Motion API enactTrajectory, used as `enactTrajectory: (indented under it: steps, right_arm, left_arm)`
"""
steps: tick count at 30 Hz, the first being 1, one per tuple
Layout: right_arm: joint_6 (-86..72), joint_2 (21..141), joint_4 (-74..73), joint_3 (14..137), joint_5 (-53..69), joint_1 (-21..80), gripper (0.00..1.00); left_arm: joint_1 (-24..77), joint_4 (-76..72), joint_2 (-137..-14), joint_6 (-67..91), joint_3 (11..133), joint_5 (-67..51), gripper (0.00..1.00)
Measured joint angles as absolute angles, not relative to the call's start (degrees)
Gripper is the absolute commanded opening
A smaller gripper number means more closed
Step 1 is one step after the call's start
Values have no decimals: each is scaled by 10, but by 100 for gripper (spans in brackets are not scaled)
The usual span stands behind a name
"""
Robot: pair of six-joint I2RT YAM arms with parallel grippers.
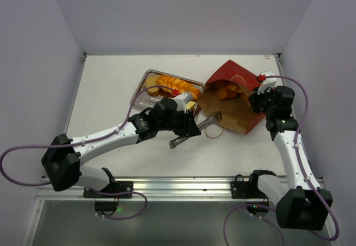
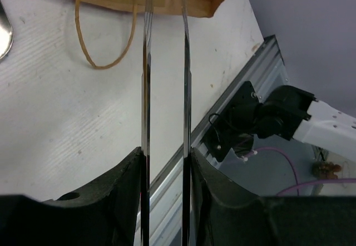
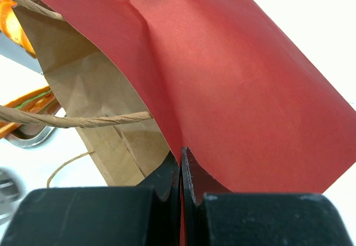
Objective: Take the fake bread out of the paper bag
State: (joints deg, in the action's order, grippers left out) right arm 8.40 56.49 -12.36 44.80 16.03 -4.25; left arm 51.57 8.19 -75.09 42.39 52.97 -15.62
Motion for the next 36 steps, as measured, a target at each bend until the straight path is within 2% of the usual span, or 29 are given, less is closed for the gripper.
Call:
enactTrajectory:
  steps: [6,16,24,36]
  right_arm:
    - [84,565,-124,448,161,-43,0]
    - [84,565,-124,448,161,-43,0]
    - [84,565,-124,448,160,-43,0]
    - [84,565,-124,448,161,-43,0]
  left_arm:
    - [534,67,-896,420,639,-102,41]
    - [538,125,-1055,363,837,12,42]
    - [539,192,-1108,328,897,72,42]
    - [545,221,-1137,306,922,80,42]
